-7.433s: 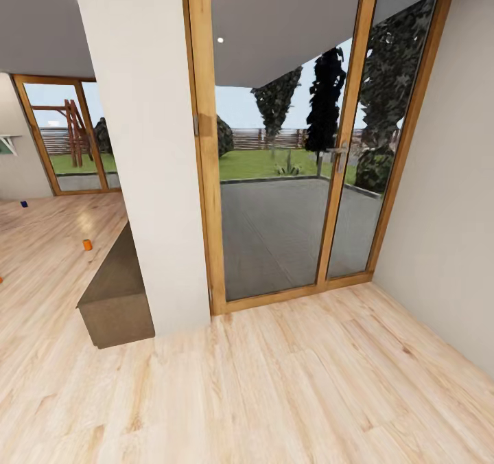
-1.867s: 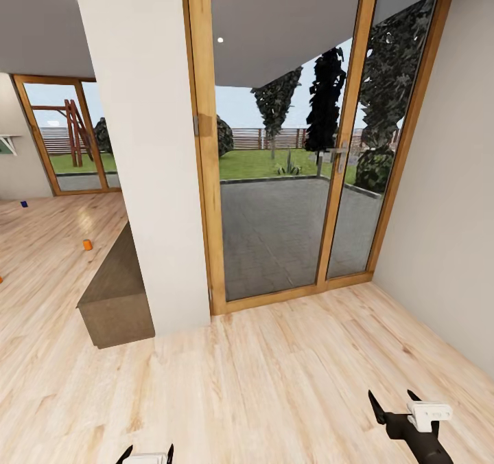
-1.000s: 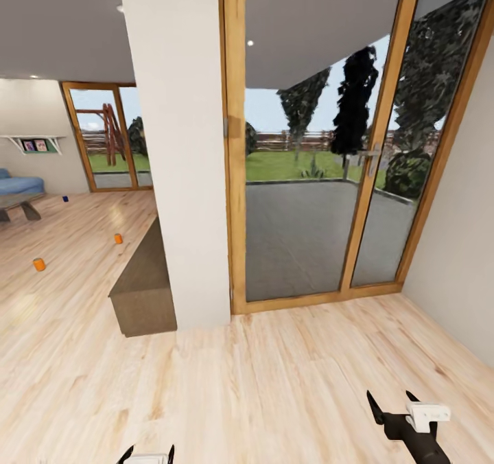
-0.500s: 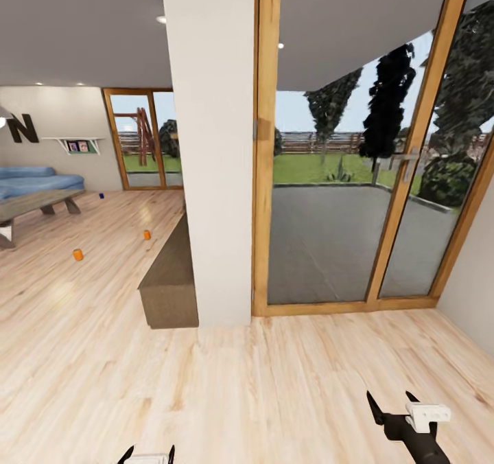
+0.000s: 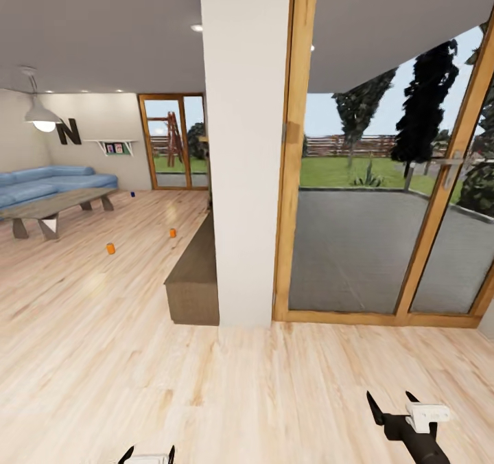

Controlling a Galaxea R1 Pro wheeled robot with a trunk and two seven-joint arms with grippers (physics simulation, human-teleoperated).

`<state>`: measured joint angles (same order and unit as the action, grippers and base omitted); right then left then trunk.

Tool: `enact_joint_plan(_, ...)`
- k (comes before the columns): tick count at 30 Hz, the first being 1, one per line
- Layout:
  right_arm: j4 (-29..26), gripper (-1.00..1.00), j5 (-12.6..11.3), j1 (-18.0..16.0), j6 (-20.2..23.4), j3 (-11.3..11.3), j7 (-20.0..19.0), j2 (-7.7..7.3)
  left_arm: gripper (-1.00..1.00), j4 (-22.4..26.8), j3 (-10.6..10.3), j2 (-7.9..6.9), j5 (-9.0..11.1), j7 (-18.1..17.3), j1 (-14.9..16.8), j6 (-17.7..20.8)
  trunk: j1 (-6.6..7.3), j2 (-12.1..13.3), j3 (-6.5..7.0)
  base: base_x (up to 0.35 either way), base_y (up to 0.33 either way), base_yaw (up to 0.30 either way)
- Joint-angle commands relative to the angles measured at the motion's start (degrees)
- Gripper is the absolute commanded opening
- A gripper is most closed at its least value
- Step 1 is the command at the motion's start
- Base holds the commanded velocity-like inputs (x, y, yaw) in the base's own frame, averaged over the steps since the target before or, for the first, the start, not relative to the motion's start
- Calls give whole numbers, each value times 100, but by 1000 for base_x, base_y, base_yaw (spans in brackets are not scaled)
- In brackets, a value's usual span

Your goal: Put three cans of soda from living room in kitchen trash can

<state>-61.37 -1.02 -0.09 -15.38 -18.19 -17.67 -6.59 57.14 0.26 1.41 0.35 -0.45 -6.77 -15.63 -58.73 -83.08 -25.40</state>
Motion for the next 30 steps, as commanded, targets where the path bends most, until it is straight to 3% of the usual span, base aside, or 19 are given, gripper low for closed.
enact_joint_plan(1, 0, 100, 0, 0, 0, 0, 0, 0, 100, 0, 0, 0, 0, 0, 0, 0, 0, 0, 5, 0, 0, 240)
enact_joint_plan(13, 2, 100, -2, 0, 0, 0, -4, 0, 100, -1, 0, 0, -5, -3, 1, 3, 0, 0, 51, 0, 0, 210)
enact_joint_plan(30, 18, 100, 5, 0, 0, 29, -9, 0, 100, -1, 0, 0, -8, 0, 4, 4, 0, 0, 59, 0, 0, 23)
